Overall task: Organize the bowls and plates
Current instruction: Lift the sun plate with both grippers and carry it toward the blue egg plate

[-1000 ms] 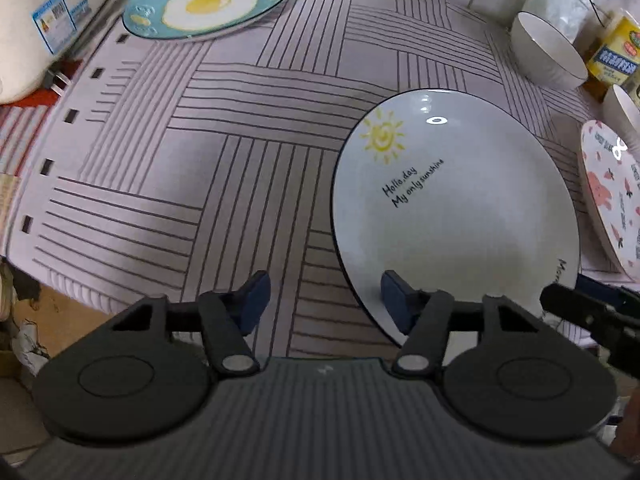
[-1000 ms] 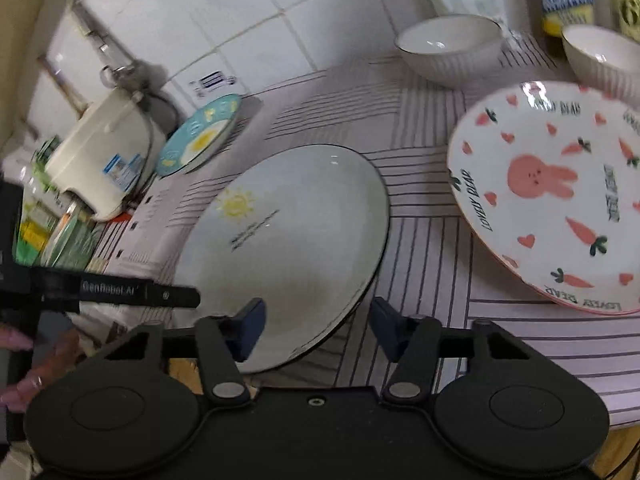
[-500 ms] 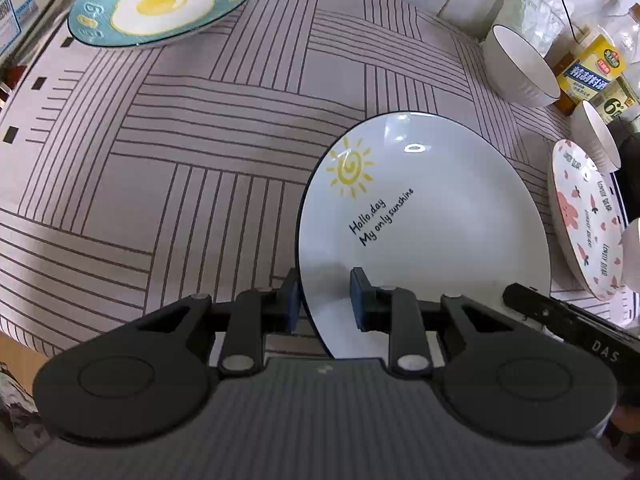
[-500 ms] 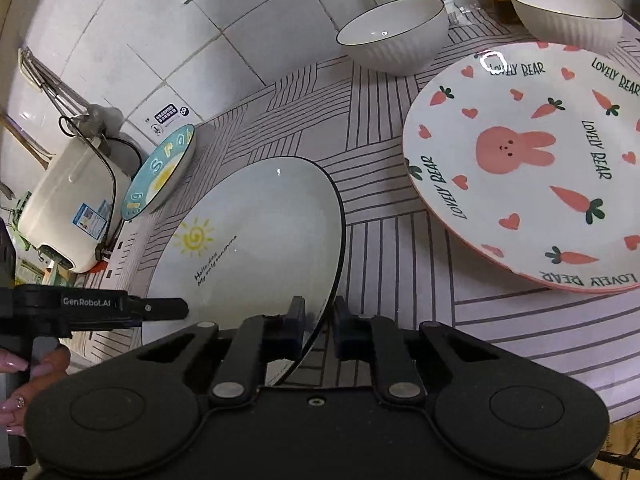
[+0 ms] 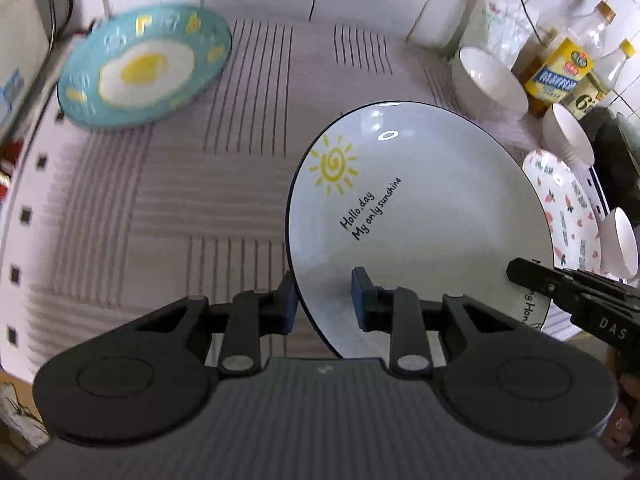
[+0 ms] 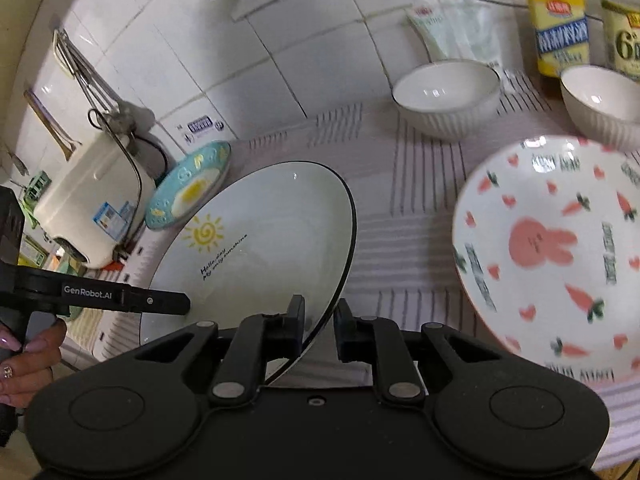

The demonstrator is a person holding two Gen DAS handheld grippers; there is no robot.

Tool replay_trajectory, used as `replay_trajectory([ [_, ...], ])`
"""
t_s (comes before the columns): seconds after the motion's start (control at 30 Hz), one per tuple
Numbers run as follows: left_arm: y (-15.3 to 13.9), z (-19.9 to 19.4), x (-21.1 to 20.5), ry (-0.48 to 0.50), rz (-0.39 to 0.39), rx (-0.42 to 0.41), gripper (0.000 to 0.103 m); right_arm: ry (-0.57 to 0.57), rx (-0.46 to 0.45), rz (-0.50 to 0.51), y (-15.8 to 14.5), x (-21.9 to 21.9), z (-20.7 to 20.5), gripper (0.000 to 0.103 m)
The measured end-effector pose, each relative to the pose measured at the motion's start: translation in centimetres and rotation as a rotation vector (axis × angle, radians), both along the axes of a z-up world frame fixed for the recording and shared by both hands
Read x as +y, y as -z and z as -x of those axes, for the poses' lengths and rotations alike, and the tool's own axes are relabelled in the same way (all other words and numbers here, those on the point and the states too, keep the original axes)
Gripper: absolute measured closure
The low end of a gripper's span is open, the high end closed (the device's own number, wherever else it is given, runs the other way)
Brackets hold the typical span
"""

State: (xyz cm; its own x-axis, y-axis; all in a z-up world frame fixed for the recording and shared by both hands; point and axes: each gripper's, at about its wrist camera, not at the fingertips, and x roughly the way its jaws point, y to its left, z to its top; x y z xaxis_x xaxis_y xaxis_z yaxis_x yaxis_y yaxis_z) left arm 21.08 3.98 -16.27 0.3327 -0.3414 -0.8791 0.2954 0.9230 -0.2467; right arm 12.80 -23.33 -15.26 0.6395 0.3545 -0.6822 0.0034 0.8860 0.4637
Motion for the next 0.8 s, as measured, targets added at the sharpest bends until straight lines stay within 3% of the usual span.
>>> replay_trajectory([
  [0.2, -1.6, -4.2, 0.2, 0.033, -0.01, -0.03, 0.077, -0.019, -0.034, 0.026, -0.8, 0.1, -3.7, 0.082],
  [0.47, -1.5, -9.1, -2.3, 0.075, -0.045, -0.033, 0.077, 0.026, -0.024, 0.016, 0.6, -0.2, -7.6, 0.082],
  [0.8, -0.1, -12.4, -5.4, 0.123, -0.084, 0.036, 0.077, 0.087, 0.048, 0.002, 2.9, -0.2, -10.0, 0.08],
])
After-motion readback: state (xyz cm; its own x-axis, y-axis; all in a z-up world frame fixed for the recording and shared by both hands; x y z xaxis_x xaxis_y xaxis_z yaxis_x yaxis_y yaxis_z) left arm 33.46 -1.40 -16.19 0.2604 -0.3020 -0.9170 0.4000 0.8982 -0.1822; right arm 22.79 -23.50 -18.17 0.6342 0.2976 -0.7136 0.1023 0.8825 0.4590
